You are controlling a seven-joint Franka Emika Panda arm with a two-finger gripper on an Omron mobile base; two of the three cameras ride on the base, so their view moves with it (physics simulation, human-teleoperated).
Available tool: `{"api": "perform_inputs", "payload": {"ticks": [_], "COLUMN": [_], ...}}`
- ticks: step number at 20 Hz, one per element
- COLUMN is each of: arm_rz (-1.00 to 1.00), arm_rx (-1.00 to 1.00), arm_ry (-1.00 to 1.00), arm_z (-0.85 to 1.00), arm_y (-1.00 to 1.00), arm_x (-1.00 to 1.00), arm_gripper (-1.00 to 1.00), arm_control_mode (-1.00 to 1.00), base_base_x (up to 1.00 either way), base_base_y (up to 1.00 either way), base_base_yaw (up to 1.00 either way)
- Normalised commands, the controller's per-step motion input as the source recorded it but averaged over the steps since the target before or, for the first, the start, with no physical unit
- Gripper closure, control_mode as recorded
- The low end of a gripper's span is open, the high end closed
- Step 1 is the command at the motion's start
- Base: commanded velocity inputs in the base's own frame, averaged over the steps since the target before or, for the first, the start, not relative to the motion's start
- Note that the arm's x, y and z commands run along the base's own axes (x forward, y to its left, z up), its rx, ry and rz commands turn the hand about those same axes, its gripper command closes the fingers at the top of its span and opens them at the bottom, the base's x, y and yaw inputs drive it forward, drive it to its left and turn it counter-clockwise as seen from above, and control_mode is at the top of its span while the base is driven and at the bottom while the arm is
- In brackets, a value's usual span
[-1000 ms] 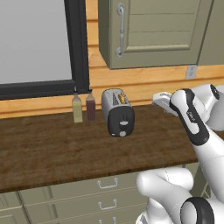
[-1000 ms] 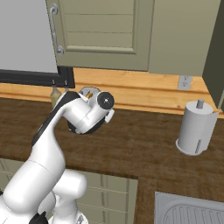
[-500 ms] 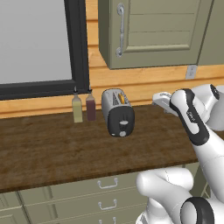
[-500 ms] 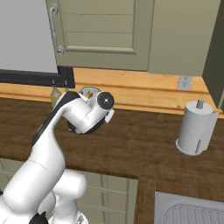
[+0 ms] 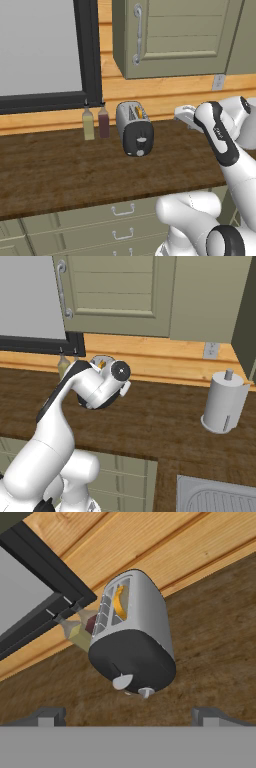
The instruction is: Start the toaster. Once the lever pops up, take the bread to the plate on the dining counter.
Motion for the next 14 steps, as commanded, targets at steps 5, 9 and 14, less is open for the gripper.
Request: {"api": "perform_inputs", "payload": {"ticks": [5,9,14], "arm_rz": [0.0,0.0,0.0], "arm_rx": [0.0,0.0,0.0], "arm_ry": [0.0,0.0,0.0], "arm_z": [0.0,0.0,0.0], "arm_y": [0.0,0.0,0.0], "arm_x": [0.0,0.0,0.0], "arm_gripper": [-1.0,-1.0,-1.0], "arm_control_mode": [-1.0,-1.0,-1.0], "base_base_x": [0.0,0.0,0.0], "base_base_y": [0.0,0.0,0.0], "base_base_yaw": [0.0,0.0,0.0]}}
